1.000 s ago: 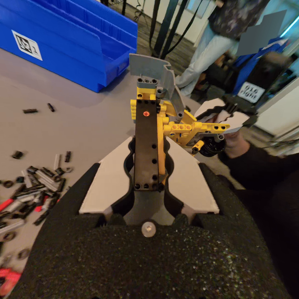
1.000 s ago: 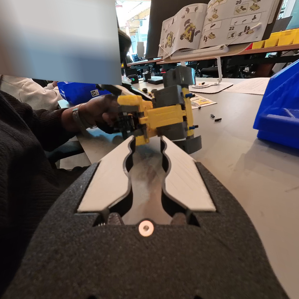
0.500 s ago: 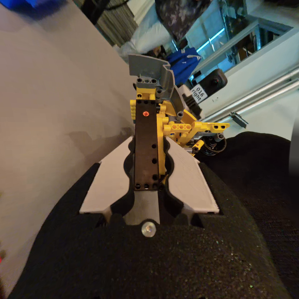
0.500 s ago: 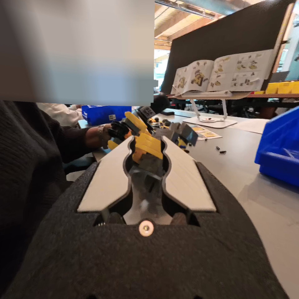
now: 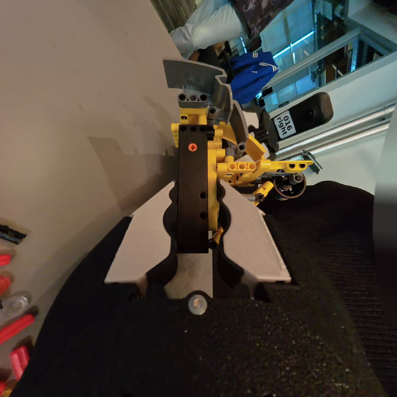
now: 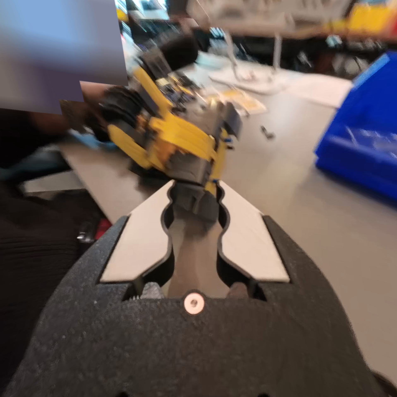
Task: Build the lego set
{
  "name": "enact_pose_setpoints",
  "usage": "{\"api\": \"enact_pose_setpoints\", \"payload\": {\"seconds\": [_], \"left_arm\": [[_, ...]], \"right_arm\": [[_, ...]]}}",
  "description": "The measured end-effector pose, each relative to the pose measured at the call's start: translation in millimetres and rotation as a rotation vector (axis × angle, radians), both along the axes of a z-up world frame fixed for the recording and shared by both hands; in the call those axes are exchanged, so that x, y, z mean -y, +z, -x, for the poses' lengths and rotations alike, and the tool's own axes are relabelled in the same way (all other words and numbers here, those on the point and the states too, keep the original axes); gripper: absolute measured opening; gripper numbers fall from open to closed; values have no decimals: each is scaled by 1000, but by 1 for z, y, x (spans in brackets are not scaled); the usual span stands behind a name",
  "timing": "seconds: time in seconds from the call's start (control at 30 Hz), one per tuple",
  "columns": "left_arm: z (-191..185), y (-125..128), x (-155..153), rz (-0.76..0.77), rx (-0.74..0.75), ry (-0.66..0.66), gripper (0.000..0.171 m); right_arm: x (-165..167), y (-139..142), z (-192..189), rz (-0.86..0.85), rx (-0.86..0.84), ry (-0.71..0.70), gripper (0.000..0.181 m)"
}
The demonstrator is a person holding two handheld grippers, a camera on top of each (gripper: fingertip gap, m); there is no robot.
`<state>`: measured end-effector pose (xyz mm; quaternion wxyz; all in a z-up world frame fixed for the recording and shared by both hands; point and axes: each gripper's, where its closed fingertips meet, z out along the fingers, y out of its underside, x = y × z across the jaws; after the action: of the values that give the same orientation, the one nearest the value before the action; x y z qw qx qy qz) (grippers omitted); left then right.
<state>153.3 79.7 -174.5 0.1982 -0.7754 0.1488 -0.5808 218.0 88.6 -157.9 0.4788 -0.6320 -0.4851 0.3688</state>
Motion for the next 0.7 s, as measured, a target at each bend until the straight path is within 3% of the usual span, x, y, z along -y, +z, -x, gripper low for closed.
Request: {"api": "enact_pose_setpoints", "payload": {"seconds": [0.23, 0.47, 0.6, 0.7], "left_arm": [[18, -22, -18, -97, -235, 98, 41], [20, -20, -16, -142, -280, 97, 43], [28, -22, 0, -135, -329, 10, 43], [35, -2, 8, -180, -286, -11, 43]], "right_arm": [[-11, -23, 3, 136, 84, -85, 51], [-10, -23, 3, 185, 77, -90, 48], [-1, -28, 6, 214, 98, -44, 38], [1, -34, 8, 222, 131, -36, 38]]}}
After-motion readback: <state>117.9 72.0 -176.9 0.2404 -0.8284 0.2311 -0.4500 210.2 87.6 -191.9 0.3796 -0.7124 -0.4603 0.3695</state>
